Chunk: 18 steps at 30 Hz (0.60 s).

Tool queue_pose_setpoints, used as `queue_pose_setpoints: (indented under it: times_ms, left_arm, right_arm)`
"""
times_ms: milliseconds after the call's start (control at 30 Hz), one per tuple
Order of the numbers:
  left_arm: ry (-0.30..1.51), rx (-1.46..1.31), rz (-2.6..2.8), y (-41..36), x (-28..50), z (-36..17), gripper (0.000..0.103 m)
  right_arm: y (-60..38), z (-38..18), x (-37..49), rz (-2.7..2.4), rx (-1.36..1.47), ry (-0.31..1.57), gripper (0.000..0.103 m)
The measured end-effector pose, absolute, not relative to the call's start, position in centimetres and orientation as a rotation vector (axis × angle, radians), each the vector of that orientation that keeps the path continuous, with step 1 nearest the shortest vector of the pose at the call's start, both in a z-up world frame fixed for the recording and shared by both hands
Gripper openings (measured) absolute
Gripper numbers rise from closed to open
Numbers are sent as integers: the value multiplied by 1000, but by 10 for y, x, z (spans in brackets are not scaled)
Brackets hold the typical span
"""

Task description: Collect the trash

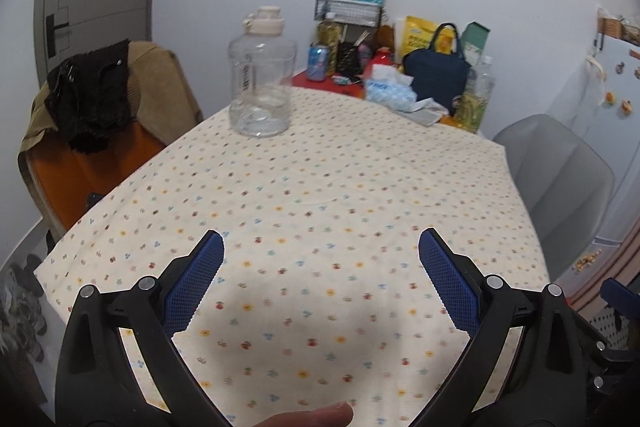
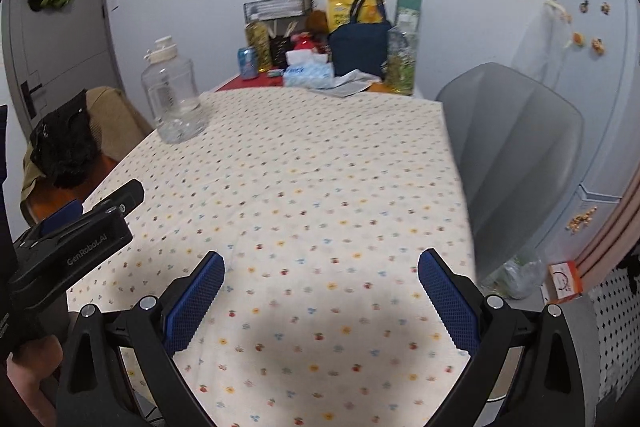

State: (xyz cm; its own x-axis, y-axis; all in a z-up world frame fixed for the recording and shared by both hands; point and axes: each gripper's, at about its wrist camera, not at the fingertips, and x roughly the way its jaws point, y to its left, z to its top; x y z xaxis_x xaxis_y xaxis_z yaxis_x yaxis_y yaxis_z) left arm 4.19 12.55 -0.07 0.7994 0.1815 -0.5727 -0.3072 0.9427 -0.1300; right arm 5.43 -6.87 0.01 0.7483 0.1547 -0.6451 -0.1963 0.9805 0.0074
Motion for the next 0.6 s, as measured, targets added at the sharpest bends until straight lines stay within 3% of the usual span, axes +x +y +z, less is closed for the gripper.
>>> queue_pose_setpoints:
  times_ms: [600]
  left_arm:
    - [796, -229, 377, 156, 110, -77, 97]
  right_arm:
    - [-39, -79, 142, 247, -85, 857, 95]
